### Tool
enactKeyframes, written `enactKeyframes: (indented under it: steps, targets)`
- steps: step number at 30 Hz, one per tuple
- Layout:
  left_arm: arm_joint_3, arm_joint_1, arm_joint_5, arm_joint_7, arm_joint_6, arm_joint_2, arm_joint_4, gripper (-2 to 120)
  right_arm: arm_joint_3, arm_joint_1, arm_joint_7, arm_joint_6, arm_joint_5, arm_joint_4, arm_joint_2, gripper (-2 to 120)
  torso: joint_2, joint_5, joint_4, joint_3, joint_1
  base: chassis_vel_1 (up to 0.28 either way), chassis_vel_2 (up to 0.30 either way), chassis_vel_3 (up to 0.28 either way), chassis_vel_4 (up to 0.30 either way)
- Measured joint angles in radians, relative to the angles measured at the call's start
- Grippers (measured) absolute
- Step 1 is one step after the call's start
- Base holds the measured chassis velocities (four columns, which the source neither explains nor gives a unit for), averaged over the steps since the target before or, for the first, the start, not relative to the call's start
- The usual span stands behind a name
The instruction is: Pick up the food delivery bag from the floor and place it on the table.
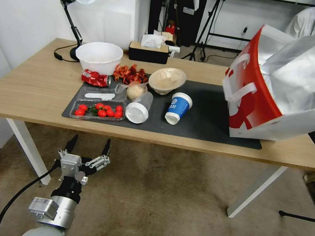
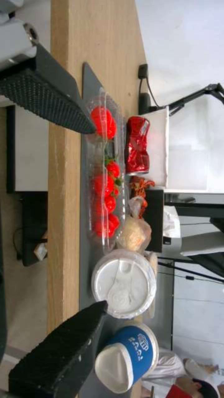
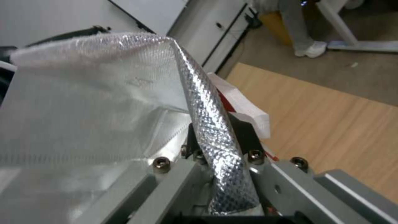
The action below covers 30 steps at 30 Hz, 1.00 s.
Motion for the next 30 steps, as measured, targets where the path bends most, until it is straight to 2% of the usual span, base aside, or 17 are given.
enactKeyframes:
  steps: [5, 15, 24, 30]
  targets:
    - [0.002, 0.004, 0.007, 0.001, -0.002, -0.004, -0.004, 100, -0.001, 0.01, 0.038, -0.031, 0.018, -0.017, -0.023, 0, 0.0, 0.0, -0.0001, 0.0, 0.0, 0.0, 0.0, 0.0, 0.0]
    - [0.0, 0.012, 0.014, 0.002, -0.008, -0.01, -0.012, 100, -0.034, 0.056, 0.039, -0.102, 0.062, -0.031, -0.055, 0, 0.0, 0.0, 0.0001, 0.0, 0.0, 0.0, 0.0, 0.0, 0.0]
    - [-0.001, 0.015, 0.017, 0.002, -0.01, -0.011, -0.013, 100, -0.056, 0.086, 0.02, -0.139, 0.092, -0.054, -0.067, 0, 0.0, -0.0001, 0.0001, 0.0, 0.0, 0.0, 0.0, 0.0, 0.0]
    - [0.001, 0.01, 0.018, 0.002, -0.009, -0.011, -0.013, 100, -0.06, 0.081, -0.05, -0.181, 0.076, -0.067, -0.072, 0, 0.0, 0.0, 0.0001, 0.0, 0.0, 0.0, 0.0, 0.0, 0.0]
